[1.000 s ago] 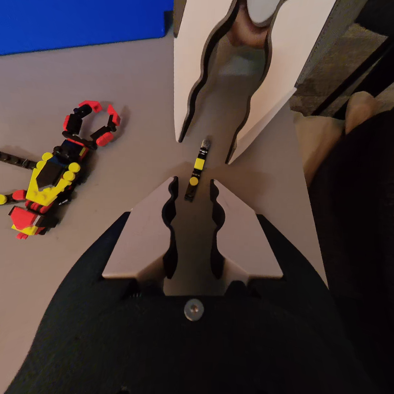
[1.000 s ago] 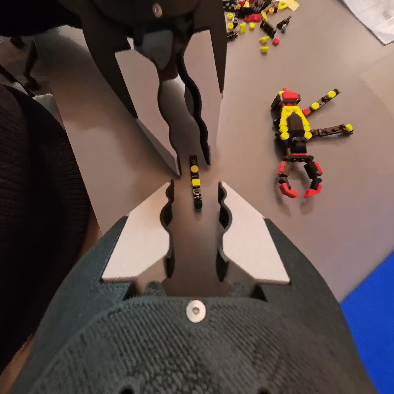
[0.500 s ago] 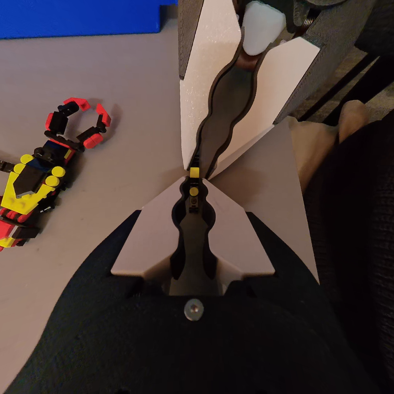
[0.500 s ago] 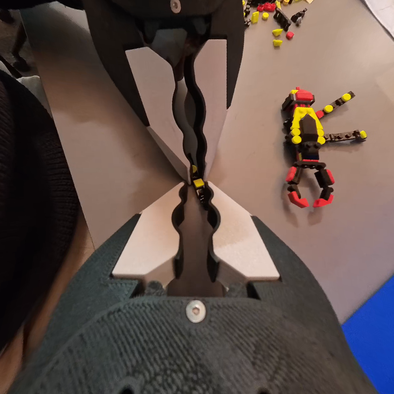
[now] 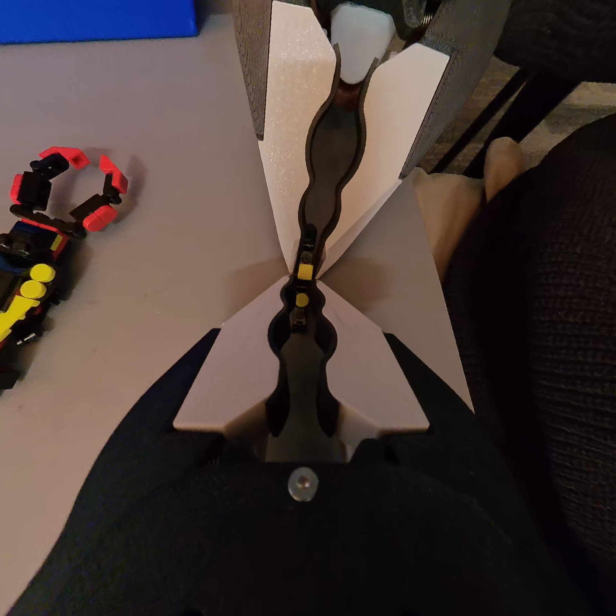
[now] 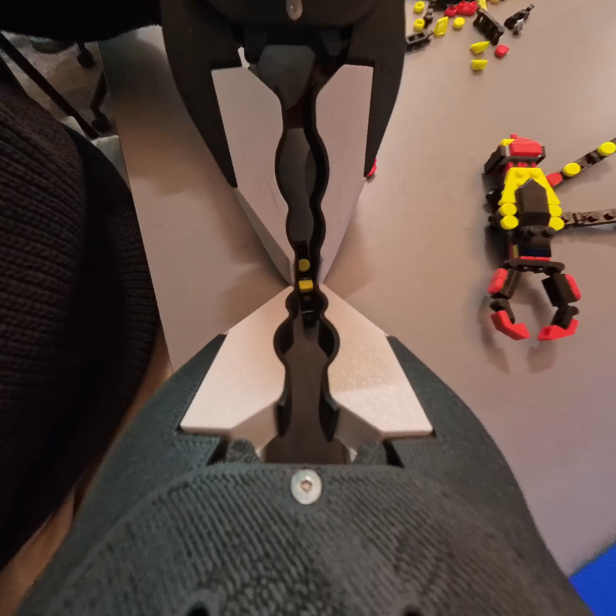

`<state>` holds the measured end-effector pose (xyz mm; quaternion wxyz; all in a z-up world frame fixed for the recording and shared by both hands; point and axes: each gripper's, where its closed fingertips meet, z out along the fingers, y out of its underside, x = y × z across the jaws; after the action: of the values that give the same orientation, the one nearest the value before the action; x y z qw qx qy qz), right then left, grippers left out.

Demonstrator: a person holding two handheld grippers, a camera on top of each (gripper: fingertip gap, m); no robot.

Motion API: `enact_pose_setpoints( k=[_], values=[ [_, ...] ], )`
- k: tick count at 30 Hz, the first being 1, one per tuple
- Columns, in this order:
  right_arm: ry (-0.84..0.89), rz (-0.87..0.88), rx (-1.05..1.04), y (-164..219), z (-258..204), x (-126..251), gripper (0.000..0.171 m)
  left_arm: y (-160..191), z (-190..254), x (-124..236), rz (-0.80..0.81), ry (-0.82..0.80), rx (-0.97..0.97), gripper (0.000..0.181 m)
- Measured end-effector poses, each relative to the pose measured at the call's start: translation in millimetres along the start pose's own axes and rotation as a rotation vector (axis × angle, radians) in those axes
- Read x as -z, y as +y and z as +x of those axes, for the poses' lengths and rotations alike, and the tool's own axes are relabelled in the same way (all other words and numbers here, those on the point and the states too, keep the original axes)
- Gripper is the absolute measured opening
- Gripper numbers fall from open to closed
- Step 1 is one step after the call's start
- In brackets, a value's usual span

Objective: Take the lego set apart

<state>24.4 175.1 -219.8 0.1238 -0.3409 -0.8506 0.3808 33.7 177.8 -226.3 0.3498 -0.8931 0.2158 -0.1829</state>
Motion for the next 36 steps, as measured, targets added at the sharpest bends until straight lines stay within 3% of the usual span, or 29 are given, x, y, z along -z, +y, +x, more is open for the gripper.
enact_pose_setpoints(
  k=[7,8,10,13,19,24,29,33,36],
  values=[
    [-0.046,0.135,-0.153,-15.2,7.1,5.6,0.006,-7.7,-5.9,11.4,0.054,-0.028,0.003,0.006],
    [-0.067,0.221,-0.190,-27.9,7.6,11.5,0.006,-7.5,-5.3,12.4,0.055,-0.023,0.006,0.006],
    [-0.143,0.550,-0.336,-77.9,14.7,44.8,0.006,0.4,10.1,-0.7,0.006,0.043,-0.013,0.006],
    [0.085,0.386,-0.232,-51.2,38.4,43.1,0.007,-2.2,-4.0,5.2,-0.012,-0.034,0.002,0.006],
    [0.077,0.493,-0.258,-65.3,41.9,61.7,0.007,-1.9,-26.1,26.9,0.064,-0.090,0.062,0.005],
    [0.234,0.366,-0.226,-51.0,58.6,43.6,0.007,4.8,-89.9,84.6,0.177,-0.392,0.151,0.005],
    [0.259,0.211,-0.041,-70.9,53.3,-16.2,0.007,59.2,-184.1,221.4,0.429,-1.041,0.578,0.005],
    [0.231,0.100,0.017,-102.8,65.6,-72.2,0.007,85.0,-193.7,247.8,0.503,-1.106,0.706,0.005],
    [0.196,0.049,-0.013,-117.8,78.7,-100.8,0.020,85.9,-191.0,251.8,0.500,-1.121,0.682,0.005]
  ],
)
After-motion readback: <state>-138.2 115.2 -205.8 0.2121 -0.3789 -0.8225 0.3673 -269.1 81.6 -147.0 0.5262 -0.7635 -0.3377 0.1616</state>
